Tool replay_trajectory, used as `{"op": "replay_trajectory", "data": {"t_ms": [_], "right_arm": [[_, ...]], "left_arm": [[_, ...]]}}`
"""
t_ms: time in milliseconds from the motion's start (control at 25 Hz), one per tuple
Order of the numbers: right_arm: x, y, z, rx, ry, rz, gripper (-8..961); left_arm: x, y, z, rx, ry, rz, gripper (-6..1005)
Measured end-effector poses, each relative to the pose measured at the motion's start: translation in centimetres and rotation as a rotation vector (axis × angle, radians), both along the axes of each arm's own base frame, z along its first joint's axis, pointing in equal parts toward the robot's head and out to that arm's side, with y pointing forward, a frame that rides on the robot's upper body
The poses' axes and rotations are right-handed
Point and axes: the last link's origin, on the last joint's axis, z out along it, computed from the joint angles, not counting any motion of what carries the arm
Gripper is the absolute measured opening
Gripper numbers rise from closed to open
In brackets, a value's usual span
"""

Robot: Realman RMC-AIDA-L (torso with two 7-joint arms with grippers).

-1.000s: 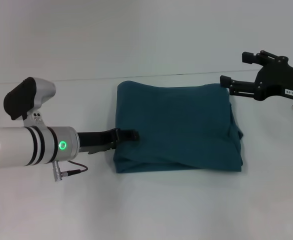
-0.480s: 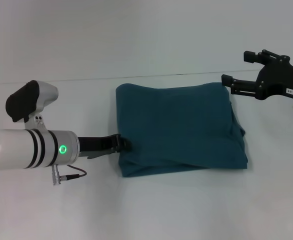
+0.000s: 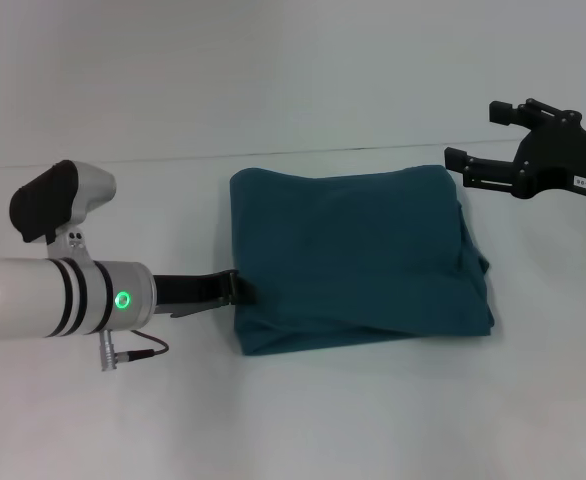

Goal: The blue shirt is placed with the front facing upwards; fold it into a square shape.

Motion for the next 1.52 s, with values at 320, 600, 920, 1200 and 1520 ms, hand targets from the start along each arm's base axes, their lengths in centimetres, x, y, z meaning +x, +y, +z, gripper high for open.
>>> {"op": "replay_trajectory", "data": {"t_ms": [320,600,920,1200,1520], "right_arm": [[0.5,0.3,-0.3,0.016,0.001,-0.026,941],[0.6,0.6,-0.3,0.036,-0.001,-0.035,941],[0.7,0.9,-0.2,0.052,-0.007,-0.047,941],[0.9,1.1,-0.3,0.058,-0.011,-0.055,941],[0.4,1.6,-0.5,0.060,-0.018,-0.048,941]], "left_arm": [[-1.5,-0.3,1.6,0.041,0.002,0.010,63],[-2.1,-0.9,3.0,0.086,-0.017,0.003,62],[-3.0,-1.5,3.3,0.091,-0.019,0.018,66],[-3.9,-2.2,4.2,0.131,-0.024,0.034,78],[-4.9,-2.9,4.9,0.162,-0.034,0.057,92]]}}
